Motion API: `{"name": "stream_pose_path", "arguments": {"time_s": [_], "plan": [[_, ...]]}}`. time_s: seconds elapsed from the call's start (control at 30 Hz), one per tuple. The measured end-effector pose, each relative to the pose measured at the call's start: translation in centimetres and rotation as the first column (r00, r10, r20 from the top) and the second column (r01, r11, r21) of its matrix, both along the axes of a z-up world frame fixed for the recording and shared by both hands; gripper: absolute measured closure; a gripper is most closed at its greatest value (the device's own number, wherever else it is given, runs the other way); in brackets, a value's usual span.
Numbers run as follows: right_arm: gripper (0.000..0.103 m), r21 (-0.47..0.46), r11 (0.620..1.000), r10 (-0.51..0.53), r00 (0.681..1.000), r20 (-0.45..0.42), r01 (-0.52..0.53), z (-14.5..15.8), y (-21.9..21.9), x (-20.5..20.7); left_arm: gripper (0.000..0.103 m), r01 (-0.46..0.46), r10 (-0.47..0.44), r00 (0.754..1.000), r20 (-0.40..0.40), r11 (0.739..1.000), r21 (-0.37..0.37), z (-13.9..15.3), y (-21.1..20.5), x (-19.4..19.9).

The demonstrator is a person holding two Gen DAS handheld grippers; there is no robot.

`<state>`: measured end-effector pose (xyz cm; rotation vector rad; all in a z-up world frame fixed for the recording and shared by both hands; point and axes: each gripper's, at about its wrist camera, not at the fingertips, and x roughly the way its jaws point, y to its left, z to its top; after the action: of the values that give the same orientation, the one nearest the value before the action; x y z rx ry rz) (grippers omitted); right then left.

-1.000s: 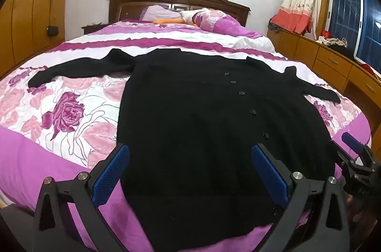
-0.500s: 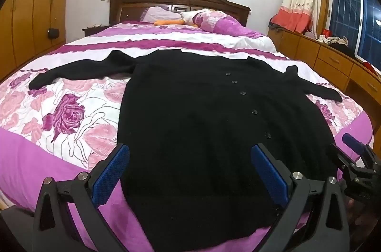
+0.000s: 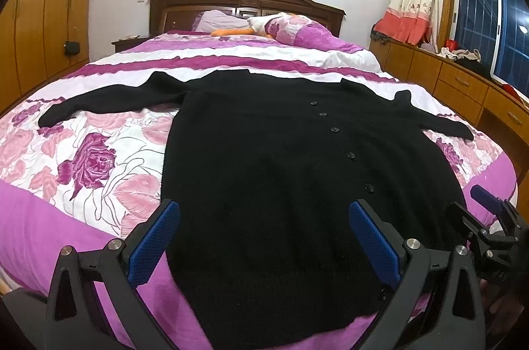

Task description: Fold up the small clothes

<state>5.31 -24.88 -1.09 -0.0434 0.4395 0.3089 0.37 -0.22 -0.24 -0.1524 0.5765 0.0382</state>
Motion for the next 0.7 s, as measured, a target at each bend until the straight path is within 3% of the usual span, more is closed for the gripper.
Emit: {"name": "stream_pose_path", "arguments": {"time_s": [0.7], "plan": [[0.0,0.001,1.0,-0.001,1.0,-0.007,0.001,0.03,-0.14,0.08,0.013,0.0,0.0,1.0,-0.005,1.0,-0.001,-0.08,-0.07,0.11]]}}
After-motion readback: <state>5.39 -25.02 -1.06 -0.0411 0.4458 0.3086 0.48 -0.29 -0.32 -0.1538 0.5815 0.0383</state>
